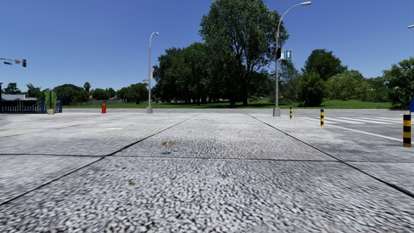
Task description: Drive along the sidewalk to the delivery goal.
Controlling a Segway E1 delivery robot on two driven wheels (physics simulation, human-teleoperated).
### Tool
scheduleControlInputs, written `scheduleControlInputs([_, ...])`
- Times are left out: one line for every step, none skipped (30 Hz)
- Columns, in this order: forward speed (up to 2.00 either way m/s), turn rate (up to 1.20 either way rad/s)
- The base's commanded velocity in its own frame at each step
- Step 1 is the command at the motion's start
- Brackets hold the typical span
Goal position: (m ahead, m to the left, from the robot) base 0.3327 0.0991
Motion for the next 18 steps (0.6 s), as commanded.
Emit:
scheduleControlInputs([0.00, 0.00])
scheduleControlInputs([0.00, 0.00])
scheduleControlInputs([0.00, 0.00])
scheduleControlInputs([0.00, 0.00])
scheduleControlInputs([0.00, 0.00])
scheduleControlInputs([0.00, 0.00])
scheduleControlInputs([0.00, 0.00])
scheduleControlInputs([0.00, 0.00])
scheduleControlInputs([0.00, 0.00])
scheduleControlInputs([0.00, 0.00])
scheduleControlInputs([0.00, 0.00])
scheduleControlInputs([0.00, 0.00])
scheduleControlInputs([0.00, 0.00])
scheduleControlInputs([0.00, 0.00])
scheduleControlInputs([0.00, 0.00])
scheduleControlInputs([0.00, 0.00])
scheduleControlInputs([0.00, 0.00])
scheduleControlInputs([0.00, 0.00])
